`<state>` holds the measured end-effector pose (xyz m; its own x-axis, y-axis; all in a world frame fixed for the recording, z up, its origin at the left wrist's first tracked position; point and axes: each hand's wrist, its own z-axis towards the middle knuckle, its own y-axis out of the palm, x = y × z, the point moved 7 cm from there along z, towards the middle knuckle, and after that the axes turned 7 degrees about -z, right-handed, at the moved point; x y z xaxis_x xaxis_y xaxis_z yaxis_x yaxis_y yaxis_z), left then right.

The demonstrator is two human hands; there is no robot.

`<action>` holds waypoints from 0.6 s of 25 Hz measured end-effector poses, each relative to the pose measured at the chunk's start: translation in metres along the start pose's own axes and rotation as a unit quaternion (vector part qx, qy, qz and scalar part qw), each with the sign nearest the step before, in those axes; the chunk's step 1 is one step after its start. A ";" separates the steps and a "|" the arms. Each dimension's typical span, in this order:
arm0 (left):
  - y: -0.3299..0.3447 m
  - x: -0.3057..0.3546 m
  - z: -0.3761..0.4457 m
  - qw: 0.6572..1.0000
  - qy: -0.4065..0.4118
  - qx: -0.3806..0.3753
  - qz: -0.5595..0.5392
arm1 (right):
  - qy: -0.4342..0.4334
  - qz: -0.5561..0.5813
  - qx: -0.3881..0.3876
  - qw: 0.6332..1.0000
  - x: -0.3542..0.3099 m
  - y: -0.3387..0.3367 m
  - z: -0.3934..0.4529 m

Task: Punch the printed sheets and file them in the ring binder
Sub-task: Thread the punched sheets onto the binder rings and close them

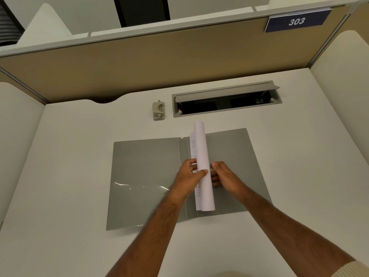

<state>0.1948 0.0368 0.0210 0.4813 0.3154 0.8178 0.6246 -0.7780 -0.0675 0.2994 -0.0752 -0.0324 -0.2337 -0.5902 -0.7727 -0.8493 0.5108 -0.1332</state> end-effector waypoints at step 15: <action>0.027 -0.014 0.019 0.998 0.004 -0.030 0.060 | 0.026 0.037 0.035 0.998 0.005 -0.012 -0.011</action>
<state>0.2167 0.0220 -0.0029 0.5462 0.2137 0.8099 0.5241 -0.8414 -0.1315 0.3031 -0.0911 -0.0273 -0.3210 -0.5799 -0.7487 -0.7940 0.5957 -0.1210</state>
